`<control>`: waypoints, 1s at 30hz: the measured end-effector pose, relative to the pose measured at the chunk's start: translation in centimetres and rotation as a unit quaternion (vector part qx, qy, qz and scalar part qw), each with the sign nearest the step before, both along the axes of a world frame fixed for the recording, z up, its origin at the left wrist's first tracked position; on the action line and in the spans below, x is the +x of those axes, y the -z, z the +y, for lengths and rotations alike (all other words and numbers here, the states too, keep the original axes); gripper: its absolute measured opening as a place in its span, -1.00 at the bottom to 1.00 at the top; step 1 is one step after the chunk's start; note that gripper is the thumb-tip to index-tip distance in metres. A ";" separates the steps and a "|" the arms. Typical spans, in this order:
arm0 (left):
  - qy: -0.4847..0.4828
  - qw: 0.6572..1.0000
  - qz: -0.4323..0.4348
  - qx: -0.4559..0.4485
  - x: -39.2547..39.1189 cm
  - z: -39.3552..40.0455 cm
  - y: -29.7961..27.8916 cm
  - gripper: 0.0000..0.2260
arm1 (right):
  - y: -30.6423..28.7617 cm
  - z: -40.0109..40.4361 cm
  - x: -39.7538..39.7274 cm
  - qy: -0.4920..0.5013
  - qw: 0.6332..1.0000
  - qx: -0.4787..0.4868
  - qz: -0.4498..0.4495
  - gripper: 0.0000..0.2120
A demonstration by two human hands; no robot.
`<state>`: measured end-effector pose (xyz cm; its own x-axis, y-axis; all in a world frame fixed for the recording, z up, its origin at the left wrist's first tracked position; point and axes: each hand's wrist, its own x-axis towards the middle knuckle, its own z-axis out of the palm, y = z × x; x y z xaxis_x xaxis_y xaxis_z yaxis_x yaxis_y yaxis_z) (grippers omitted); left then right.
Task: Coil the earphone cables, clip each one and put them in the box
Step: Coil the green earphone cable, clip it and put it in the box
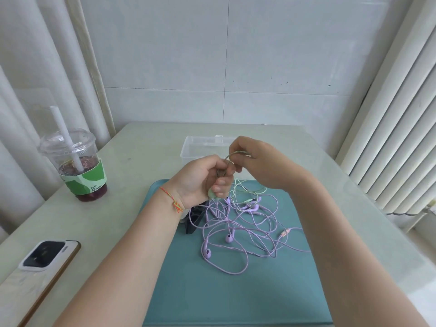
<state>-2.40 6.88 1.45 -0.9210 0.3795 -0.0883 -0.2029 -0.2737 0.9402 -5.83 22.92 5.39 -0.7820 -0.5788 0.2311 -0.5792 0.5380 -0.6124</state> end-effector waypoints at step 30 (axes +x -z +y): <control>0.025 0.997 0.069 0.029 0.9 0.7 -0.2 -0.77 | 0.4 0.2 -1.1 0.100 0.954 -0.279 -0.040 -0.82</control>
<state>-1.51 7.61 1.69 -0.9023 0.4268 0.0604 -0.0883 -0.3201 0.9433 -6.93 23.16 4.98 -0.8921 -0.2210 0.3942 -0.4383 0.2106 -0.8738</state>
